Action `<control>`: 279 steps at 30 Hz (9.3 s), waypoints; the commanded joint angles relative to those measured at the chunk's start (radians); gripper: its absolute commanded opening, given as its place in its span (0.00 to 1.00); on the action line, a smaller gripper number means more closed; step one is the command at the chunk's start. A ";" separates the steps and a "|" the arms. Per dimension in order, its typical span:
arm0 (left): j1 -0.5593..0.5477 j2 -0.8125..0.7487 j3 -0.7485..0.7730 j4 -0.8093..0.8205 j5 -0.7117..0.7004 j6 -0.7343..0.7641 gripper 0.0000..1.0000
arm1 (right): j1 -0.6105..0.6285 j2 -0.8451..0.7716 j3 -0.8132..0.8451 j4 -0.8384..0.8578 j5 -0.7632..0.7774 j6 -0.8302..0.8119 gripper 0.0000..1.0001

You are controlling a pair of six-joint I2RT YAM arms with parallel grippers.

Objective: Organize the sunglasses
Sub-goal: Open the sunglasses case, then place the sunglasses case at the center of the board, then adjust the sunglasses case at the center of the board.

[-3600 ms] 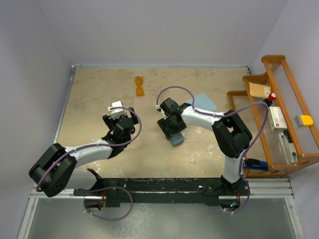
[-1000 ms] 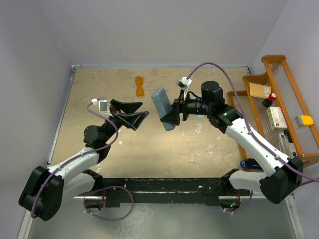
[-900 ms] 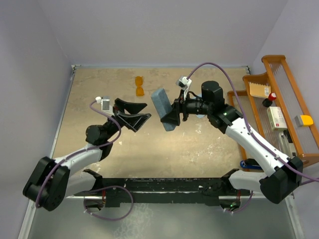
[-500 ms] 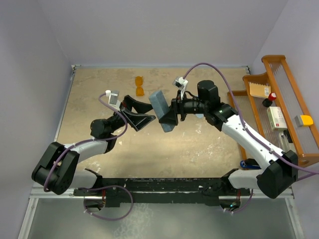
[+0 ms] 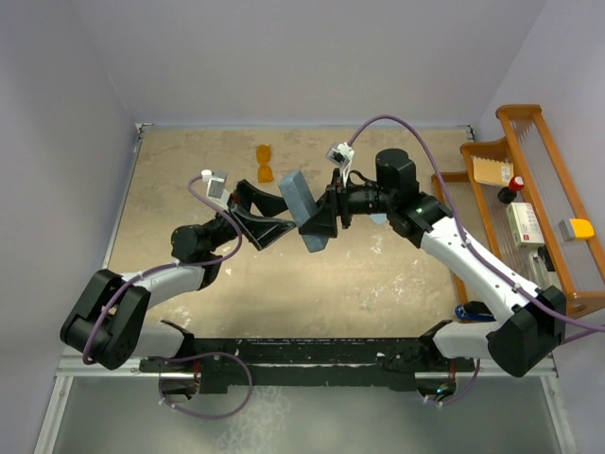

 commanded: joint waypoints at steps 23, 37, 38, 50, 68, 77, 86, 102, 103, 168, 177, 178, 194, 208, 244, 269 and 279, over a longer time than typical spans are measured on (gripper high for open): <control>0.006 -0.039 0.059 0.201 0.014 -0.038 0.64 | 0.086 0.014 0.063 0.105 -0.014 0.045 0.00; 0.006 -0.051 0.052 0.201 0.028 -0.033 0.55 | 0.085 0.013 0.073 0.147 -0.052 0.084 0.00; 0.006 -0.053 0.056 0.201 0.035 -0.033 0.54 | 0.082 0.011 0.066 0.176 -0.068 0.108 0.00; 0.007 -0.100 0.074 0.201 0.056 -0.029 0.51 | 0.031 -0.007 -0.011 0.578 -0.222 0.456 0.00; -0.008 -0.194 0.095 0.201 0.094 -0.030 0.51 | 0.020 0.295 0.044 1.758 -0.221 1.437 0.00; -0.023 -0.256 0.071 0.200 0.107 -0.003 0.51 | 0.019 0.374 0.135 1.866 -0.152 1.574 0.00; -0.024 -0.253 0.060 0.201 0.114 0.001 0.52 | 0.018 0.404 0.140 1.864 -0.142 1.579 0.00; -0.005 -0.300 0.011 -0.097 -0.019 0.220 0.74 | -0.018 0.366 0.078 1.860 -0.156 1.575 0.00; -0.001 -0.302 0.010 -0.107 -0.025 0.229 0.75 | -0.024 0.362 0.069 1.860 -0.155 1.574 0.00; 0.041 -0.554 -0.138 -0.811 -0.973 0.395 0.78 | -0.009 0.882 0.446 -0.060 -0.183 -0.035 0.00; 0.041 -0.547 -0.134 -0.811 -0.972 0.395 0.78 | -0.003 0.969 0.482 -0.070 -0.204 -0.043 0.00; 0.041 -0.545 -0.135 -0.811 -0.971 0.395 0.78 | -0.003 0.974 0.481 -0.071 -0.203 -0.043 0.00; 0.041 -0.543 -0.137 -0.812 -0.960 0.397 0.78 | -0.001 0.959 0.452 -0.060 -0.169 -0.058 0.54; 0.041 -0.537 -0.134 -0.807 -0.961 0.399 0.78 | -0.001 0.894 0.454 -0.066 0.021 -0.056 0.63; 0.041 -0.532 -0.146 -0.799 -0.967 0.397 0.78 | 0.003 0.510 0.170 -0.038 0.498 0.002 0.70; 0.041 -0.519 -0.142 -0.808 -0.955 0.383 0.77 | 0.186 0.400 -0.103 0.092 0.628 0.057 0.00; 0.042 -0.505 -0.144 -0.804 -0.949 0.384 0.77 | 0.185 0.480 -0.057 0.097 0.677 0.038 0.00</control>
